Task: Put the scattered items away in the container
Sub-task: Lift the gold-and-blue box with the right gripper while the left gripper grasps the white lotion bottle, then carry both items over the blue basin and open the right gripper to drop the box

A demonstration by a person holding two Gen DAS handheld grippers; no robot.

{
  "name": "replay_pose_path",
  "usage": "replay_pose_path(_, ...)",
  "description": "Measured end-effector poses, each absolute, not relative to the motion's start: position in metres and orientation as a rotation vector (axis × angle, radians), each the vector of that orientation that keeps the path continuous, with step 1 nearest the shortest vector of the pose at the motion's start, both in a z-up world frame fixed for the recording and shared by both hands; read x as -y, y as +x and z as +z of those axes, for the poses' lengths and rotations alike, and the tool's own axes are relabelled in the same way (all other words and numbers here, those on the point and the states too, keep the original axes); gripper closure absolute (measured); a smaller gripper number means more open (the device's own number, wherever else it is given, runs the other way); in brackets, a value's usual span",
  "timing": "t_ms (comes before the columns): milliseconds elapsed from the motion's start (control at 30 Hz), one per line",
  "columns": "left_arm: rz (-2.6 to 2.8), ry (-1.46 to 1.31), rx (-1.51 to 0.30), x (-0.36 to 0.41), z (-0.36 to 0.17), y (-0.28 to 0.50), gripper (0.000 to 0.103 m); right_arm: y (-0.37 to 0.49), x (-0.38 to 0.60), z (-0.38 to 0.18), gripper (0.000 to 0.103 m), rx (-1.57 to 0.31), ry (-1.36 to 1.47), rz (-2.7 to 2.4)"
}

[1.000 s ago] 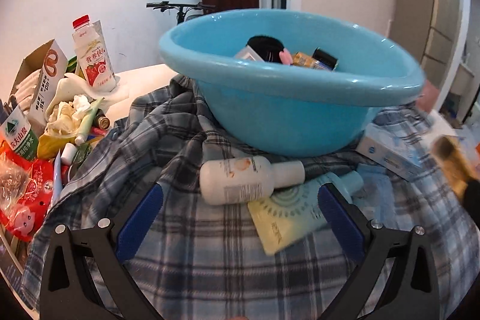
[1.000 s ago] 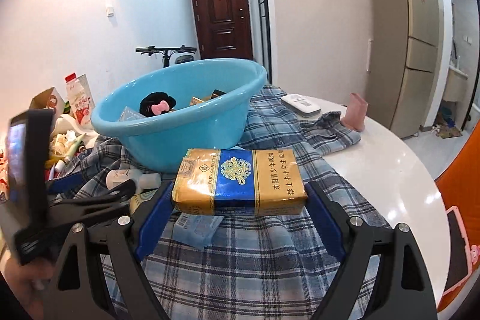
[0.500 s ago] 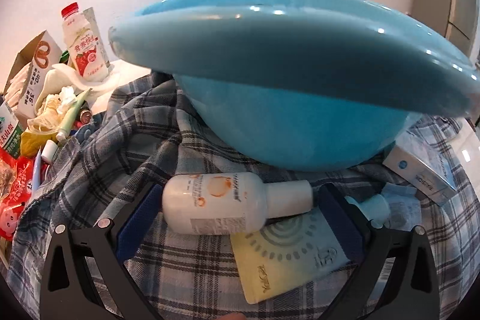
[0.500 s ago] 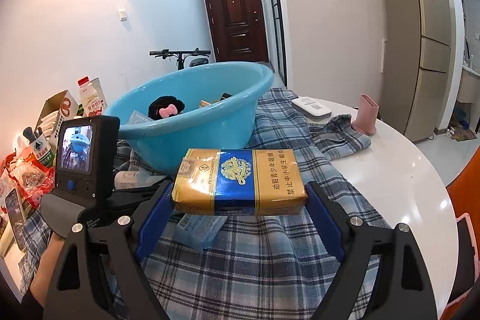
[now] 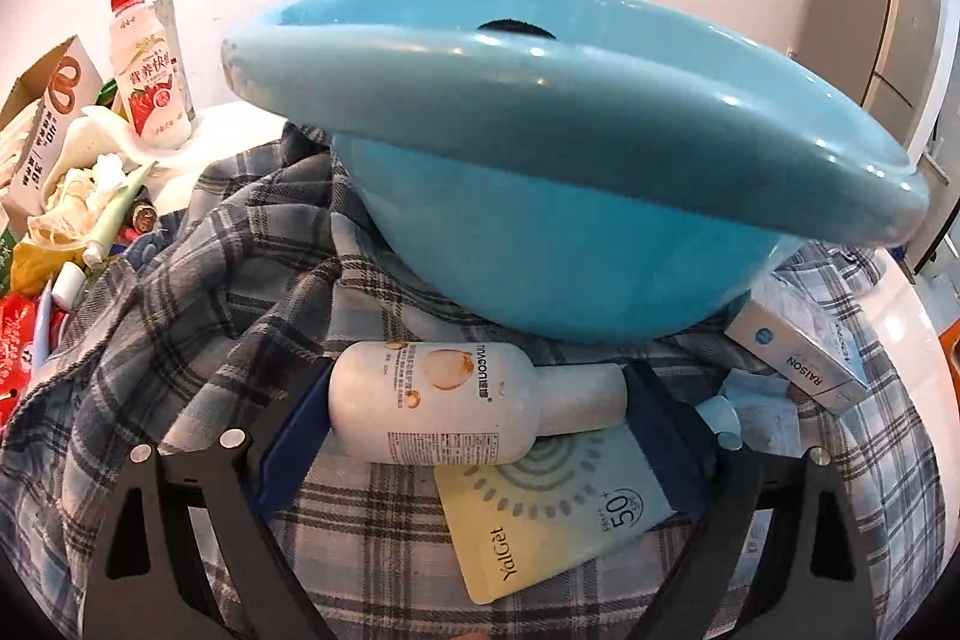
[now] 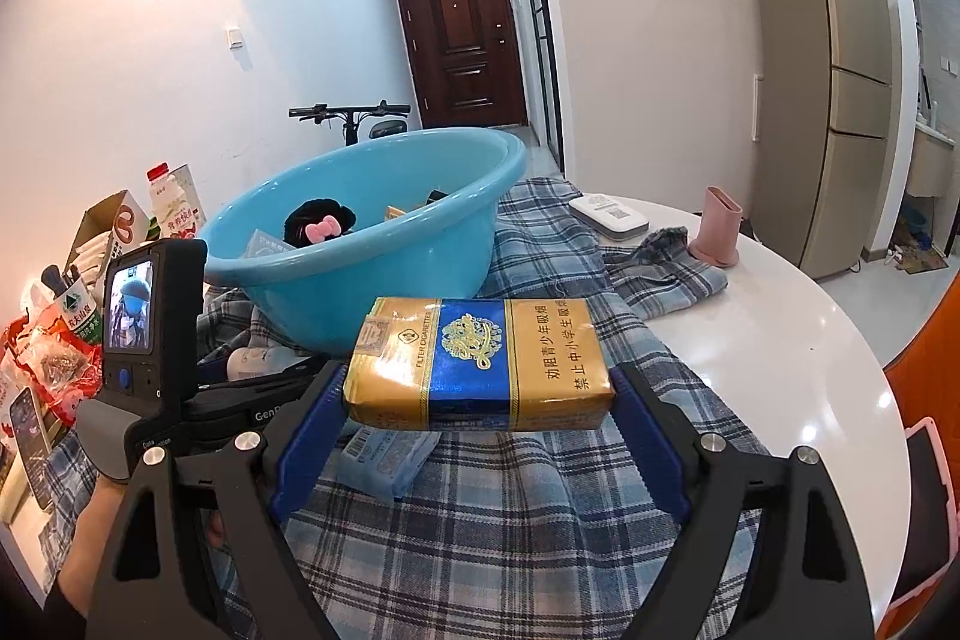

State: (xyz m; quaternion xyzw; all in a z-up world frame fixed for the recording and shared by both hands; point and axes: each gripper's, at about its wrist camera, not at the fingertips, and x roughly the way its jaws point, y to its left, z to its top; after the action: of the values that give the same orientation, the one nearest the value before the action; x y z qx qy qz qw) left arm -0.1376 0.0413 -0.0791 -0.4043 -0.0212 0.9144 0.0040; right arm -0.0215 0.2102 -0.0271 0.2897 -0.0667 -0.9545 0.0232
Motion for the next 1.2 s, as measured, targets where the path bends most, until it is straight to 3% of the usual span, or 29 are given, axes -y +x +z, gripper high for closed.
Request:
replay_pose_path(400, 2.878, -1.159, -0.075, -0.053, -0.050, -0.094, 0.011, -0.006, -0.198, -0.012, 0.015, 0.170, 0.851, -2.966)
replay_pose_path(1200, 2.985, -0.822, 0.011, 0.001, 0.057, -0.072, 0.011, -0.029, -0.152, 0.054, 0.015, 0.072, 0.688, -2.928)
